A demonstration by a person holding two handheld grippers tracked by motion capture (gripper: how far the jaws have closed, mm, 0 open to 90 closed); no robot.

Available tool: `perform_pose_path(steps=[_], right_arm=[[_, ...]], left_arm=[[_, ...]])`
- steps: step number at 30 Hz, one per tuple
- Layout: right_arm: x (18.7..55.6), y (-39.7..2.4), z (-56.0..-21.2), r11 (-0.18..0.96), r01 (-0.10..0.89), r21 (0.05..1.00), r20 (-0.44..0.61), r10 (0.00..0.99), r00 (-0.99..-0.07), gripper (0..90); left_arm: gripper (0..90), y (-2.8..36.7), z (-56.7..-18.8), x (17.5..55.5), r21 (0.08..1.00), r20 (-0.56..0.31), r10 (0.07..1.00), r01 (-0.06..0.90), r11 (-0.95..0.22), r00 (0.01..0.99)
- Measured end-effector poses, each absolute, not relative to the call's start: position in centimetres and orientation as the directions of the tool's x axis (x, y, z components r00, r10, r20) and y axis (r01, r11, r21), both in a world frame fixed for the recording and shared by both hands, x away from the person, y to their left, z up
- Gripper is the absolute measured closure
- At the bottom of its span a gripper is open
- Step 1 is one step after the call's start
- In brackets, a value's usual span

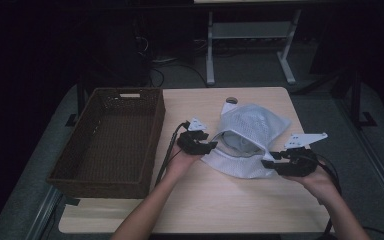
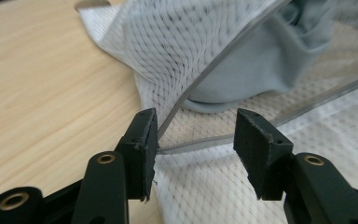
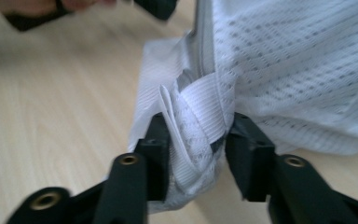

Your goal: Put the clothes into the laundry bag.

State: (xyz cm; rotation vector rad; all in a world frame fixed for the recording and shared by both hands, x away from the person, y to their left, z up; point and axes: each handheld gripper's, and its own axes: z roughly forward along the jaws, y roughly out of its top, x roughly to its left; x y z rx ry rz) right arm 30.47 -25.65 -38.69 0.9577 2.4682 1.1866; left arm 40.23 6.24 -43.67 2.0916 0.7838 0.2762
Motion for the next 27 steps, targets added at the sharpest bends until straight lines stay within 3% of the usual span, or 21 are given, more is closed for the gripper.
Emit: perform_pose_path(steps=[5, 12, 14, 17, 18, 21, 27], right_arm=[[31.2, -24.8, -37.8, 0.442, 0.433, 0.786, 0.017, 0.684, -0.729, 44.8], [32.9, -22.3, -38.2, 0.491, 0.418, 0.765, -0.04, 0.683, -0.729, 40.9], [33.4, -21.7, -38.8, 0.509, 0.422, 0.75, -0.065, 0.692, -0.719, 47.0], [34.1, -21.5, -39.2, 0.517, 0.422, 0.745, -0.094, 0.707, -0.701, 66.7], [34.2, -21.7, -39.2, 0.507, 0.421, 0.752, -0.088, 0.711, -0.698, 72.6], [34.6, -22.3, -38.9, 0.485, 0.427, 0.764, -0.079, 0.726, -0.683, 78.8], [36.1, -22.0, -38.6, 0.468, 0.406, 0.785, -0.07, 0.718, -0.693, 83.5]], left_arm=[[51.5, 5.4, -44.4, 41.5, 0.782, -0.093, 0.626, 0.446, -0.435, 0.774], [59.1, 4.7, -44.3, 42.7, 0.769, -0.067, 0.631, 0.443, -0.461, 0.773], [70.1, 4.8, -44.2, 42.9, 0.765, -0.067, 0.624, 0.442, -0.468, 0.778], [88.2, 5.0, -43.7, 43.0, 0.763, -0.058, 0.607, 0.427, -0.485, 0.792], [88.6, 5.2, -43.5, 43.0, 0.766, -0.059, 0.609, 0.427, -0.481, 0.791], [89.0, 6.1, -42.3, 42.6, 0.794, -0.035, 0.635, 0.408, -0.451, 0.771], [89.0, 8.7, -39.4, 40.7, 0.843, -0.015, 0.693, 0.381, -0.379, 0.721]])
